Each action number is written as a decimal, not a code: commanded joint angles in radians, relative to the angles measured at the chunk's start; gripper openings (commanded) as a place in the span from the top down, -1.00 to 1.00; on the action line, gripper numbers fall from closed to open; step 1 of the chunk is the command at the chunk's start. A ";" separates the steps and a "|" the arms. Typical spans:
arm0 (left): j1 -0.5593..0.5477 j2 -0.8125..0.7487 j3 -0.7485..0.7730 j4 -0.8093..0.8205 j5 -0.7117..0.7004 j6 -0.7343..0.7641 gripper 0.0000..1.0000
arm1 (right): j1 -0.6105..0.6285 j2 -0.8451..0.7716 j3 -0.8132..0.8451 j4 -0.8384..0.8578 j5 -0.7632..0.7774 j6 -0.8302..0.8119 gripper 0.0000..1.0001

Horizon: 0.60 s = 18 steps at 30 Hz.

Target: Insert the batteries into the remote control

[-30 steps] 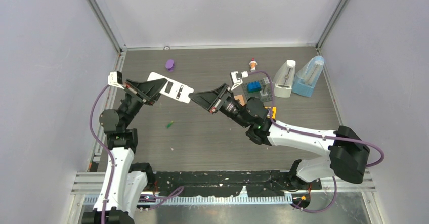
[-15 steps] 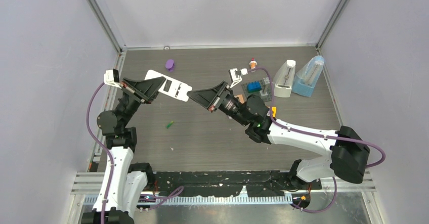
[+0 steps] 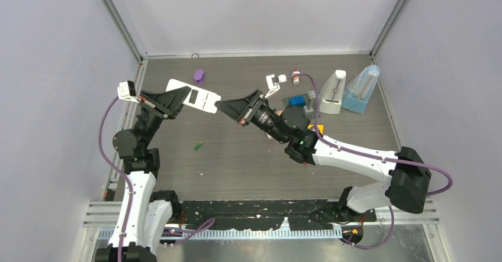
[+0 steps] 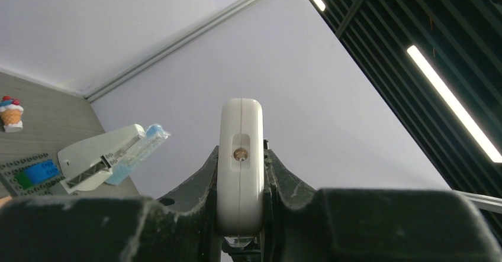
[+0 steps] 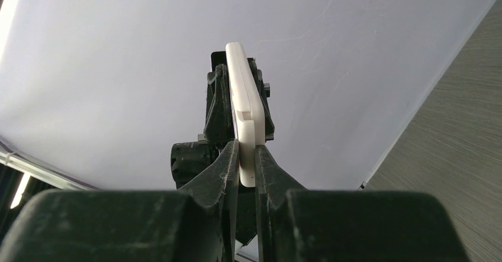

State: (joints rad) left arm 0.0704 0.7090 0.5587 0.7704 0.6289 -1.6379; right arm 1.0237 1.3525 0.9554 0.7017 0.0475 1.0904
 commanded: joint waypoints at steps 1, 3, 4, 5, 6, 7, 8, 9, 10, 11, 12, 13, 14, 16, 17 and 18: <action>-0.034 -0.030 0.076 0.182 0.083 -0.089 1.00 | 0.000 0.053 0.020 -0.252 0.110 -0.061 0.88; -0.035 -0.024 0.077 0.183 0.081 -0.110 1.00 | 0.005 0.053 0.024 -0.274 0.124 -0.080 0.86; -0.034 -0.020 0.077 0.182 0.080 -0.118 1.00 | 0.007 0.055 0.028 -0.283 0.131 -0.084 0.85; -0.035 -0.018 0.076 0.181 0.079 -0.128 1.00 | 0.008 0.058 0.035 -0.300 0.134 -0.092 0.84; -0.034 -0.015 0.076 0.181 0.078 -0.135 1.00 | 0.010 0.059 0.038 -0.307 0.137 -0.098 0.82; -0.034 -0.013 0.077 0.181 0.078 -0.140 1.00 | 0.010 0.063 0.043 -0.317 0.138 -0.104 0.81; -0.035 -0.012 0.075 0.181 0.078 -0.143 1.00 | 0.011 0.067 0.049 -0.323 0.140 -0.106 0.79; -0.035 -0.012 0.073 0.181 0.077 -0.147 1.00 | 0.012 0.069 0.054 -0.341 0.141 -0.110 0.78; -0.035 -0.013 0.073 0.180 0.077 -0.147 1.00 | 0.012 0.072 0.062 -0.349 0.141 -0.111 0.75; -0.035 -0.014 0.072 0.181 0.077 -0.147 1.00 | 0.013 0.075 0.067 -0.366 0.141 -0.110 0.74; -0.035 -0.015 0.072 0.182 0.079 -0.145 1.00 | 0.013 0.080 0.078 -0.377 0.140 -0.109 0.72; -0.035 -0.016 0.070 0.181 0.077 -0.145 1.00 | 0.013 0.083 0.082 -0.392 0.137 -0.109 0.70; -0.034 -0.016 0.071 0.181 0.077 -0.144 1.00 | 0.013 0.088 0.090 -0.399 0.137 -0.108 0.70; -0.035 -0.018 0.069 0.180 0.077 -0.143 1.00 | 0.015 0.095 0.102 -0.417 0.132 -0.105 0.67; -0.034 -0.018 0.067 0.179 0.077 -0.143 1.00 | 0.014 0.097 0.107 -0.421 0.129 -0.106 0.65; -0.035 -0.019 0.066 0.179 0.077 -0.142 1.00 | 0.015 0.102 0.114 -0.426 0.127 -0.106 0.64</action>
State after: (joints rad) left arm 0.0731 0.7349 0.5587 0.7639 0.5900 -1.6680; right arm 1.0378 1.3682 1.0618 0.5205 0.1223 1.0374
